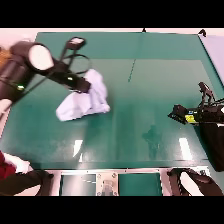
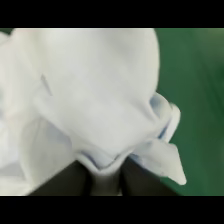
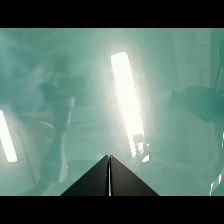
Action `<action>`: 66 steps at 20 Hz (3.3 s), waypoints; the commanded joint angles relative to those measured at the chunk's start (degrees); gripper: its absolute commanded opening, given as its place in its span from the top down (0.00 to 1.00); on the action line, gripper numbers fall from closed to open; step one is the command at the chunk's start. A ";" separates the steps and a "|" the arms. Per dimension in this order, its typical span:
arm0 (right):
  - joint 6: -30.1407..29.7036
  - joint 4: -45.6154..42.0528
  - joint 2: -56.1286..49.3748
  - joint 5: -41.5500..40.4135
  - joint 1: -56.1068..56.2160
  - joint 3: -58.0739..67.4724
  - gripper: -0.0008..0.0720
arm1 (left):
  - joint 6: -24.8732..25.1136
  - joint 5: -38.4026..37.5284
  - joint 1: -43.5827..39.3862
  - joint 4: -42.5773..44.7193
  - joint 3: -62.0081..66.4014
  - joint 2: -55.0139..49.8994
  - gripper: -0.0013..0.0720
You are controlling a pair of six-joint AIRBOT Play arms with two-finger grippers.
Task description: Fold the shirts.
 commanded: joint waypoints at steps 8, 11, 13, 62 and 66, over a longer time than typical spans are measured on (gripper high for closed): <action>0.02 0.02 0.04 0.02 0.04 -0.04 0.97 | -1.51 -6.91 6.43 -10.23 5.49 -5.79 0.04; 0.04 0.04 0.04 0.00 0.04 -0.04 0.97 | -1.68 -11.98 15.43 -10.21 2.95 -5.84 0.04; 0.02 0.04 0.04 -0.48 0.04 -0.04 0.97 | -1.66 -11.89 19.21 -10.23 -2.97 -5.86 0.04; -21.73 33.38 1.31 -4.96 -8.28 62.88 0.97 | -0.20 -7.28 17.33 -33.94 35.17 13.68 0.95; -20.28 33.77 -8.44 -1.95 -5.66 59.67 0.97 | 0.04 -8.11 17.33 -28.59 20.90 12.07 0.95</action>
